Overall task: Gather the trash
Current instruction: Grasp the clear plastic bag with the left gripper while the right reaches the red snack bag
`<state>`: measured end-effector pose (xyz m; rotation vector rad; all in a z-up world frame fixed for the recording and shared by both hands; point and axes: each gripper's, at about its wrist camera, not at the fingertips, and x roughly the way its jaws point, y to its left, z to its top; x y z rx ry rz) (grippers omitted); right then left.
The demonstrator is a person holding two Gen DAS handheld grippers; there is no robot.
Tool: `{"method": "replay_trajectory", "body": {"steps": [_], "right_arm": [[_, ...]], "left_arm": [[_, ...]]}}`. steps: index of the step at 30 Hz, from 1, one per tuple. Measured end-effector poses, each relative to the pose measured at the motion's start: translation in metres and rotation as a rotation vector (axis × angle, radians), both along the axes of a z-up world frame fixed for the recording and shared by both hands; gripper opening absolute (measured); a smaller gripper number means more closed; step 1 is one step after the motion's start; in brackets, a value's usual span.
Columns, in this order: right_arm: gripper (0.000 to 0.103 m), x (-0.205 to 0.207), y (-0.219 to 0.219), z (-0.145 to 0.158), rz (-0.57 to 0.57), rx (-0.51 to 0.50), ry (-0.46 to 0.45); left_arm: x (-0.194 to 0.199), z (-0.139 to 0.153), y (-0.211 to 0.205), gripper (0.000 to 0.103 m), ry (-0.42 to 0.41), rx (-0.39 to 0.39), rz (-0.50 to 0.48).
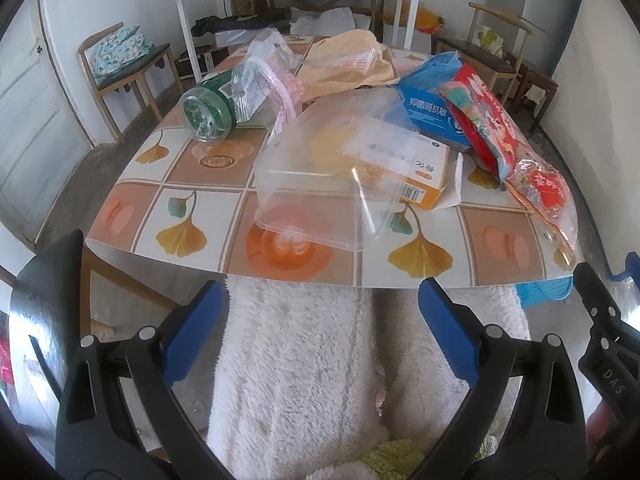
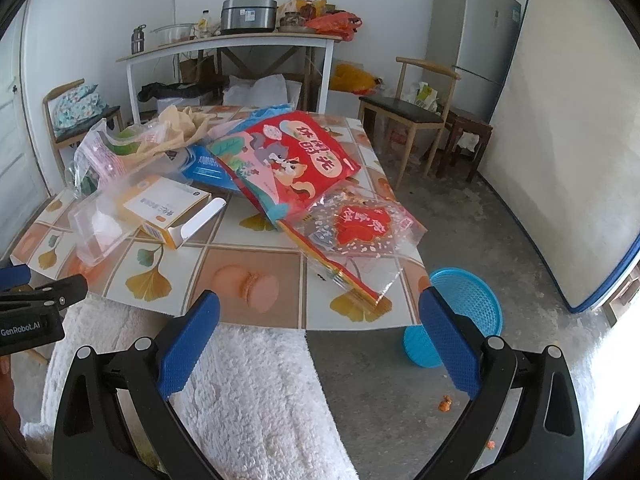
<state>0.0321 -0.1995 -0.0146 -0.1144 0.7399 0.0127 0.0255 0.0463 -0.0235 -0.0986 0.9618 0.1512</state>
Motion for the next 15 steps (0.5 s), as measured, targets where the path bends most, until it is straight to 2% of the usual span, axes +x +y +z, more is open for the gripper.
{"method": "replay_trajectory", "body": {"steps": [10, 15], "right_arm": [[0.097, 0.037, 0.013, 0.026, 0.054, -0.016, -0.055], [0.097, 0.061, 0.033, 0.047, 0.130, -0.027, -0.079]], "left_arm": [[0.015, 0.012, 0.016, 0.094, -0.061, 0.048, 0.019], [0.021, 0.017, 0.041, 0.094, -0.087, 0.017, 0.068]]}}
